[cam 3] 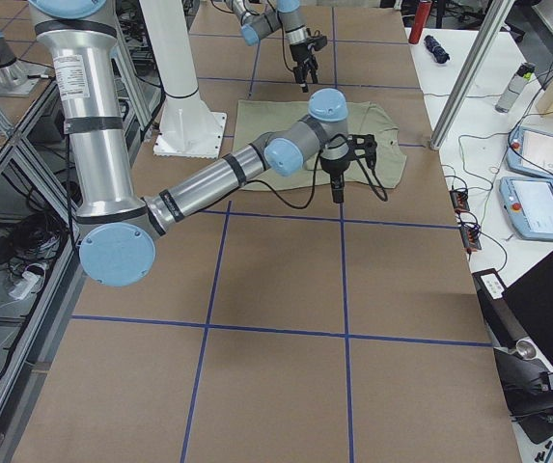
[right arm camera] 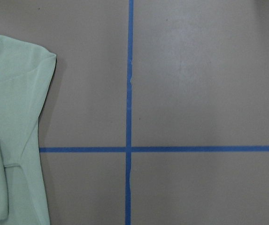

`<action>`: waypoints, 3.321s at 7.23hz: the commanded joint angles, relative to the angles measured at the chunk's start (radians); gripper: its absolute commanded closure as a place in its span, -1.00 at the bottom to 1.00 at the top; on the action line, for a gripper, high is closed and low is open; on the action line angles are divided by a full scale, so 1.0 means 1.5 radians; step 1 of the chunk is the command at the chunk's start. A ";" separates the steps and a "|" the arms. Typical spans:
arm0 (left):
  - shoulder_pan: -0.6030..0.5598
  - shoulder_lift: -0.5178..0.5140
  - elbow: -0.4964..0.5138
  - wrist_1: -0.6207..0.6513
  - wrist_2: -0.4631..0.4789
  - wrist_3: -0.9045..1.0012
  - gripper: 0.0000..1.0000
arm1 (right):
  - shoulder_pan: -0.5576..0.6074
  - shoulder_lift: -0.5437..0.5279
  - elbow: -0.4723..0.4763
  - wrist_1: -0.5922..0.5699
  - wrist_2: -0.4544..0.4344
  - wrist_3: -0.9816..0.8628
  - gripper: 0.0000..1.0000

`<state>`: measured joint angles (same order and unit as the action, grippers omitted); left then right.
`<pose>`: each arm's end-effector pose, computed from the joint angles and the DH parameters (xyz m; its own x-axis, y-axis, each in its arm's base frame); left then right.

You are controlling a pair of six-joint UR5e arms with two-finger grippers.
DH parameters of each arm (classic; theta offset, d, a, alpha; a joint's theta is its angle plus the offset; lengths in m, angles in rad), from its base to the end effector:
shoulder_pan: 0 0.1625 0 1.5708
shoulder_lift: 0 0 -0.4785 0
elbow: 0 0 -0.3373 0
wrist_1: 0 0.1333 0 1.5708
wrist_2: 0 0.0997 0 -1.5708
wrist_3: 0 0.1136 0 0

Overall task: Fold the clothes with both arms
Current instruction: 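Withdraw the left arm while the right arm moves toward the hem, then lower both grippers to the hem corners nearest the robot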

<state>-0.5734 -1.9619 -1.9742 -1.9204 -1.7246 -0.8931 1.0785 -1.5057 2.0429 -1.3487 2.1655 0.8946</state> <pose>0.4094 -0.4023 0.3199 0.5335 0.3930 -0.7489 0.1084 0.8464 0.5214 -0.1551 -0.4365 0.4670 0.6101 0.0408 0.7912 -0.2126 0.9705 0.1139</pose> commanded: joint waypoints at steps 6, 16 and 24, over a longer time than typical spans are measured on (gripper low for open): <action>0.265 0.182 -0.110 -0.041 0.193 -0.471 -0.69 | -0.578 -0.262 0.140 0.272 -0.505 0.622 -0.83; 0.384 0.227 -0.072 -0.042 0.255 -0.564 -0.35 | -0.669 -0.259 0.141 0.269 -0.581 0.683 -0.69; 0.385 0.222 -0.061 -0.040 0.253 -0.560 0.23 | -0.671 -0.258 0.140 0.269 -0.581 0.683 -0.71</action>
<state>0.0043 -1.6280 -2.0705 -1.9804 -1.3451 -1.7334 0.0726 -1.8932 2.2537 -0.9449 1.2947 1.9190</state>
